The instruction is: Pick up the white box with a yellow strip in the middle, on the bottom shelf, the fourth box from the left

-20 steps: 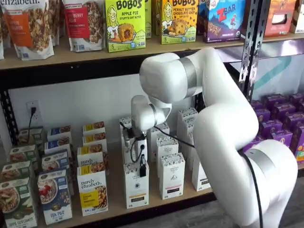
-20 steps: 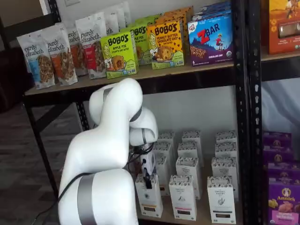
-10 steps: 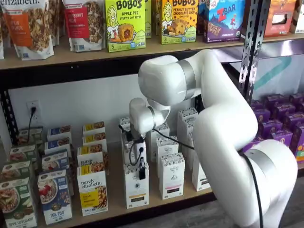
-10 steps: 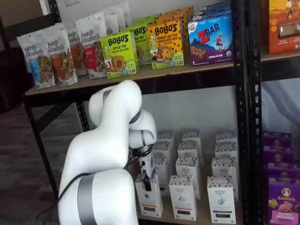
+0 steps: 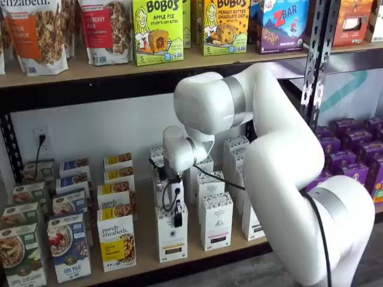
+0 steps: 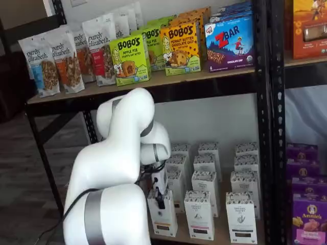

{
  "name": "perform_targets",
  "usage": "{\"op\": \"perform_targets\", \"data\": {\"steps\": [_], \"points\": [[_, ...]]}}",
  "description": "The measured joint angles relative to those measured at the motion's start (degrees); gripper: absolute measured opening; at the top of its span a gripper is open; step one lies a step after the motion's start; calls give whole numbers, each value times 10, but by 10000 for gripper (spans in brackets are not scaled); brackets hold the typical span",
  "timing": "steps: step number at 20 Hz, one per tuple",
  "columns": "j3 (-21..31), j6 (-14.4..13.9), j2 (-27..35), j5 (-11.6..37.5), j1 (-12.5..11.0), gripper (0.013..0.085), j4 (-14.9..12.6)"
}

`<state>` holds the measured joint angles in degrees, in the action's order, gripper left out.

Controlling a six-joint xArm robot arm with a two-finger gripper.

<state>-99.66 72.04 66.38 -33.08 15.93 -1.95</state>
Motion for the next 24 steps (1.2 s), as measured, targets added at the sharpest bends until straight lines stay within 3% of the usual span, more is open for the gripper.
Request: {"op": "perform_targets", "data": {"steps": [3, 8, 14, 19, 21, 24], "points": [[2, 0, 0, 3, 0, 690, 0], [3, -7, -2, -4, 0, 690, -9], [16, 1, -9, 2, -2, 690, -1], [25, 6, -15, 4, -2, 530, 5], [31, 5, -19, 7, -1, 490, 5], [42, -8, -26, 10, 0, 490, -9]]}}
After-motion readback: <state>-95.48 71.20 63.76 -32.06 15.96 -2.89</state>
